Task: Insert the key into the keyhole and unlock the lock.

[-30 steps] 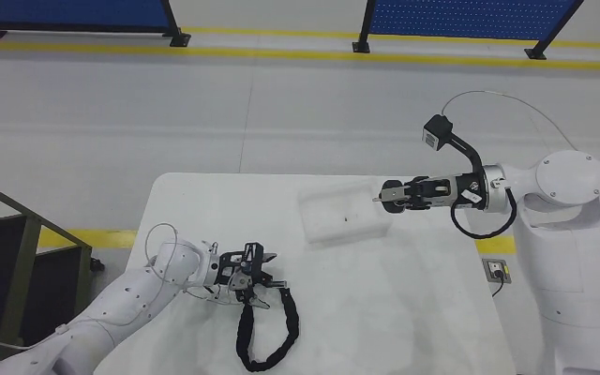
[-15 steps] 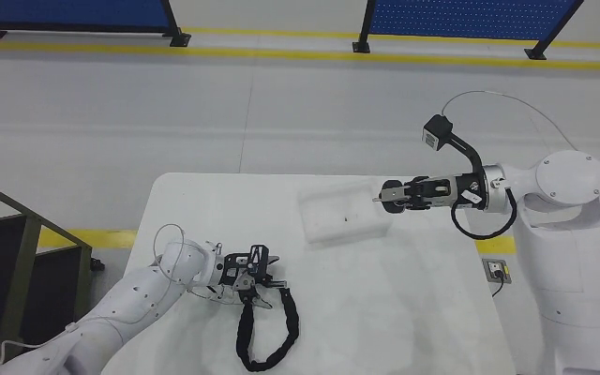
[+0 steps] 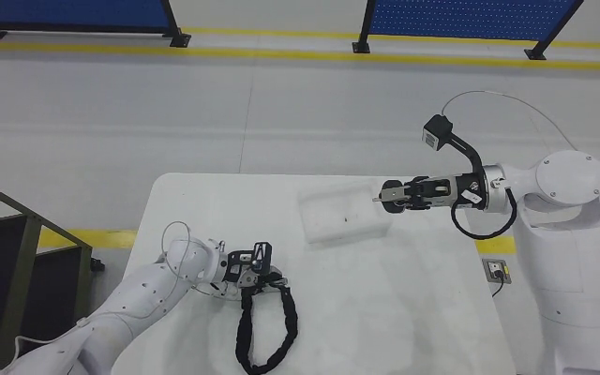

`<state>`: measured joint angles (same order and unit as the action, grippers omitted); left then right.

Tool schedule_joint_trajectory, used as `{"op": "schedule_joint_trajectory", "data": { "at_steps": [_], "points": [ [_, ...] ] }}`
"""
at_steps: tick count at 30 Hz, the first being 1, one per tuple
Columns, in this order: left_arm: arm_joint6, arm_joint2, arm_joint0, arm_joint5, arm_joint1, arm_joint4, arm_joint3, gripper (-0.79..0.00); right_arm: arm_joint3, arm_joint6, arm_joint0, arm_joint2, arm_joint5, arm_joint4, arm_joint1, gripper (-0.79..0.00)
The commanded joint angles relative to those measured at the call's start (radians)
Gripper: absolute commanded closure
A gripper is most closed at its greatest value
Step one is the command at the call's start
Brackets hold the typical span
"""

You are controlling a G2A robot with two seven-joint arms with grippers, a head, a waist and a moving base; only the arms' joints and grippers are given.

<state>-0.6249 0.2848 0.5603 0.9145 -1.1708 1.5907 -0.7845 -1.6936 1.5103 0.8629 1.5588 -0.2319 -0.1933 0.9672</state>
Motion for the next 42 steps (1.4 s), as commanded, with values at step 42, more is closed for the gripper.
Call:
{"op": "schedule_joint_trajectory", "data": {
  "at_steps": [42],
  "points": [
    [-0.426,0.199,0.026,-0.146,0.195,-0.036,-0.63,0.0,-0.305,0.016,0.015,0.035,-0.062,-0.117,-0.139,0.0]
  ]
}}
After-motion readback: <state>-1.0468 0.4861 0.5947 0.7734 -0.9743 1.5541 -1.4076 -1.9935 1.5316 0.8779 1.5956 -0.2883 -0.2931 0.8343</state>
